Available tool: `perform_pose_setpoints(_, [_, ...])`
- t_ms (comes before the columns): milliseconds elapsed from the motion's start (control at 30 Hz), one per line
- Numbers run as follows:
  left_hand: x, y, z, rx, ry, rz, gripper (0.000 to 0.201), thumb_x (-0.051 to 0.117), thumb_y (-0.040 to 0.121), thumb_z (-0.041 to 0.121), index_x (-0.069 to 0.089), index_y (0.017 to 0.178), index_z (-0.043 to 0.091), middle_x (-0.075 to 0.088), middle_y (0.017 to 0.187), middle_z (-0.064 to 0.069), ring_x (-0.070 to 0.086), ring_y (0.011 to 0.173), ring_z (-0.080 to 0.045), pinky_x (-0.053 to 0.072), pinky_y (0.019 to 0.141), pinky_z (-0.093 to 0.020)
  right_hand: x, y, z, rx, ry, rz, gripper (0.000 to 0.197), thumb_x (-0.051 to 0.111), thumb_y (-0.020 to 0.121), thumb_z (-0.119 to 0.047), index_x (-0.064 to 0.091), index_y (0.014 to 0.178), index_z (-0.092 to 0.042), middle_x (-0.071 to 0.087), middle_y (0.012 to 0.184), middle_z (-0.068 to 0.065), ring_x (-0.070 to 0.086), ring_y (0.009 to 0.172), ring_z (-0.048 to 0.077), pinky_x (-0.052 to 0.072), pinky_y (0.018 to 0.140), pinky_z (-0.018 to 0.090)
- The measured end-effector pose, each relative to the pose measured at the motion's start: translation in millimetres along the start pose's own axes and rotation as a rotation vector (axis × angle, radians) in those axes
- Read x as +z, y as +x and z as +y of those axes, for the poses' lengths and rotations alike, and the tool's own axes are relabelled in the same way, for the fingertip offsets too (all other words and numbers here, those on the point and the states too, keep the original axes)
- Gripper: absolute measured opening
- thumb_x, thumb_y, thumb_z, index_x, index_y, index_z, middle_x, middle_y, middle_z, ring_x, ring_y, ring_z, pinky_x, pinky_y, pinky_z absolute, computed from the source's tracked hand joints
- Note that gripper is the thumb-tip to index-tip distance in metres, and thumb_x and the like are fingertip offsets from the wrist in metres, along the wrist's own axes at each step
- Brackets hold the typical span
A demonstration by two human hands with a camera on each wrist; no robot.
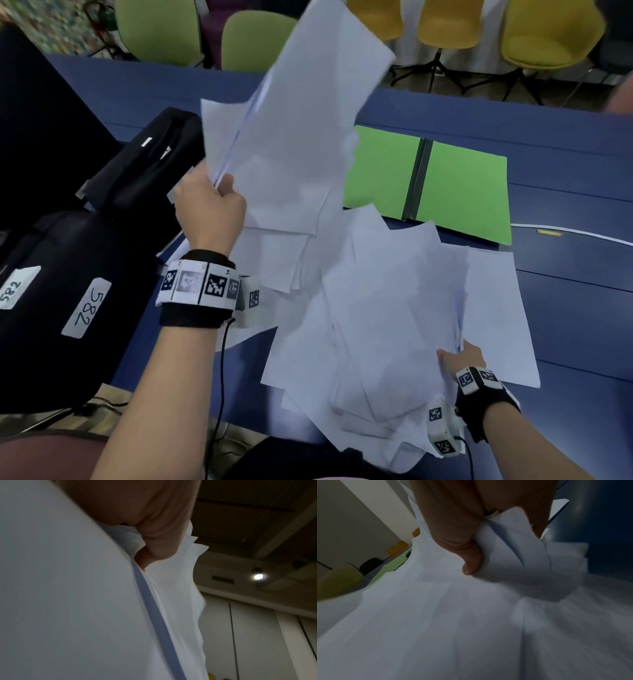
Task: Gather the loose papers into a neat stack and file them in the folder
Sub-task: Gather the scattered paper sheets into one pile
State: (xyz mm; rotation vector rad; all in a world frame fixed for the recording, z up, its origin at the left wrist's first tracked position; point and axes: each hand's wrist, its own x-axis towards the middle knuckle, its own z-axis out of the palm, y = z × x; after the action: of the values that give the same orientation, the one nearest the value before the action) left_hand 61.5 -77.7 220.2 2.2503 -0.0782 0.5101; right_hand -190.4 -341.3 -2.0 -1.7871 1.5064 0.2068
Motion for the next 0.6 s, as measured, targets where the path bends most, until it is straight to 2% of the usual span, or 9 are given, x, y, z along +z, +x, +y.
perform_pose_setpoints(100, [6,11,-1,-0.06,-0.241,0.03,0.012,0.058,0.083,0.007,0.064,0.088,-0.002,0.059,0.073,-0.003,0.058,0.072,-0.018,0.046,0.065,-0.026,0,0,1,-0.001,0.005,0.015,0.01,0.06,0.082,-0.005,0.052,0.078,-0.001,0.062,0.089,0.023,0.053,0.074,0.033,0.042,0.069,0.031])
perform_pose_setpoints(167, [22,14,-8,-0.132,-0.343,-0.014,0.019,0.061,0.083,0.008,0.065,0.097,-0.003,0.067,0.087,-0.007,0.065,0.081,-0.019,0.055,0.076,-0.029,0,-1,0,0.005,0.007,0.008,0.008,0.06,0.081,-0.004,0.054,0.079,-0.001,0.059,0.084,0.019,0.053,0.074,0.032,0.042,0.07,0.031])
perform_pose_setpoints(233, [41,4,-11,-0.233,-0.463,-0.12,0.026,0.063,0.083,0.007,0.064,0.108,-0.001,0.069,0.1,-0.009,0.068,0.09,-0.021,0.057,0.084,-0.033,-2,-1,-1,0.014,0.005,-0.019,0.008,0.061,0.081,-0.004,0.053,0.082,-0.002,0.057,0.084,0.016,0.052,0.076,0.031,0.045,0.072,0.034])
perform_pose_setpoints(300, [60,-16,-16,-0.382,-0.582,-0.269,0.027,0.063,0.085,0.003,0.061,0.113,0.002,0.068,0.102,-0.008,0.067,0.089,-0.019,0.056,0.078,-0.027,-6,0,-2,0.022,-0.001,-0.06,0.01,0.061,0.082,-0.004,0.051,0.086,-0.004,0.055,0.088,0.015,0.051,0.079,0.03,0.046,0.077,0.036])
perform_pose_setpoints(333, [71,-28,-25,-0.451,-0.554,-0.342,0.028,0.063,0.086,0.002,0.059,0.115,0.002,0.066,0.103,-0.007,0.065,0.089,-0.018,0.053,0.076,-0.024,-10,2,-2,0.022,-0.006,-0.092,0.01,0.061,0.083,-0.004,0.052,0.088,-0.004,0.056,0.091,0.016,0.051,0.078,0.029,0.045,0.075,0.035])
perform_pose_setpoints(400, [91,-48,-50,-0.578,-0.435,-0.507,0.039,0.067,0.085,0.006,0.052,0.121,-0.001,0.061,0.11,-0.007,0.06,0.097,-0.021,0.047,0.084,-0.026,-19,4,-1,0.011,-0.004,-0.157,0.015,0.061,0.083,-0.003,0.057,0.097,0.001,0.06,0.099,0.021,0.053,0.076,0.027,0.044,0.069,0.031])
perform_pose_setpoints(500, [117,-75,-98,-0.842,-0.157,-0.769,0.052,0.067,0.087,0.022,0.044,0.126,-0.003,0.053,0.123,-0.011,0.054,0.107,-0.025,0.044,0.095,-0.032,-31,5,2,0.044,0.081,-0.215,0.044,0.065,0.085,-0.011,0.053,0.122,0.01,0.061,0.115,0.025,0.058,0.095,0.035,0.045,0.084,0.035])
perform_pose_setpoints(533, [121,-84,-104,-0.859,-0.063,-0.828,0.05,0.059,0.092,0.028,0.045,0.128,-0.004,0.051,0.13,-0.013,0.053,0.113,-0.028,0.043,0.093,-0.026,-34,5,1,0.051,0.127,-0.205,0.052,0.064,0.087,-0.019,0.049,0.128,0.01,0.057,0.123,0.026,0.057,0.106,0.038,0.044,0.089,0.036])
perform_pose_setpoints(600, [133,-100,-118,-0.795,0.092,-0.95,0.04,0.047,0.098,0.025,0.049,0.125,-0.004,0.05,0.132,-0.014,0.055,0.105,-0.025,0.038,0.069,-0.013,-37,5,-1,0.085,0.193,-0.171,0.068,0.058,0.089,-0.037,0.04,0.134,0.01,0.048,0.135,0.027,0.049,0.123,0.039,0.039,0.096,0.037])
